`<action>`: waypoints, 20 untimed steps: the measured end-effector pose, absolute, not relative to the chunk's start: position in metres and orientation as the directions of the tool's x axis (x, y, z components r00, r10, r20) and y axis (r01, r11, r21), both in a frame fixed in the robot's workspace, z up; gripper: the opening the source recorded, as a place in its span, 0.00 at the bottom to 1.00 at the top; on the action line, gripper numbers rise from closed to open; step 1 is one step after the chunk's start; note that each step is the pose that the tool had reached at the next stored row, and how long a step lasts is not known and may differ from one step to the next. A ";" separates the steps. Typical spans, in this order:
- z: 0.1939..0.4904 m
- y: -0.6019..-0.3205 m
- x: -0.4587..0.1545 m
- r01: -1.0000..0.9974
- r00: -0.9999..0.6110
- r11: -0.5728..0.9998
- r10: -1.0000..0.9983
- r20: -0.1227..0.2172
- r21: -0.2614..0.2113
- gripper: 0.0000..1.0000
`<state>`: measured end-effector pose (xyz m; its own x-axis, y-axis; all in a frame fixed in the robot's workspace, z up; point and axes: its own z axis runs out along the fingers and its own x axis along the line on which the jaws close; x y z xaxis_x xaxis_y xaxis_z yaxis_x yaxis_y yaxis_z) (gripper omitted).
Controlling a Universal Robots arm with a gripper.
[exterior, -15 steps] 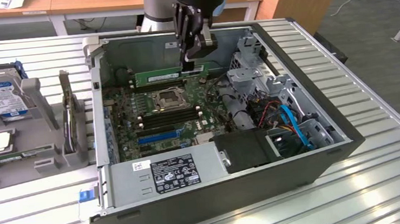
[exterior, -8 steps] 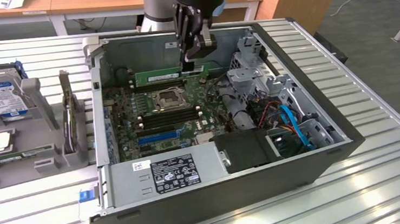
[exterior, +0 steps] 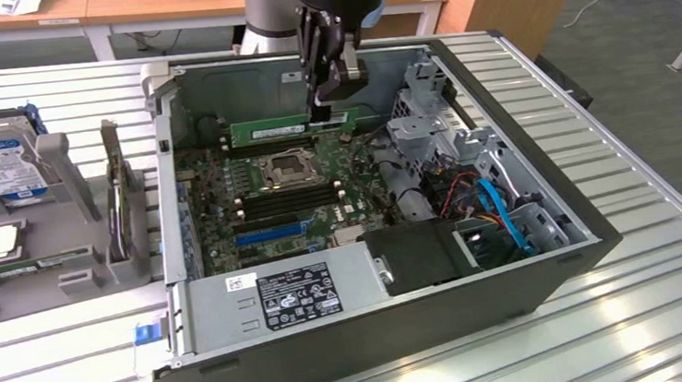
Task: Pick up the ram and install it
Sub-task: 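Pick up the ram and move it above insertion slot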
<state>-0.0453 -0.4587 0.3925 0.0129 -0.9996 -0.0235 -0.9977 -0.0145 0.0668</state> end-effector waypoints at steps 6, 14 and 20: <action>0.392 -0.455 -0.045 -0.998 0.013 -0.014 -1.000 -0.024 0.066 0.12; 0.391 -0.448 -0.045 -0.998 0.013 -0.014 -1.000 -0.024 0.066 0.12; 0.390 -0.443 -0.045 -0.998 0.013 -0.015 -1.000 -0.024 0.066 0.12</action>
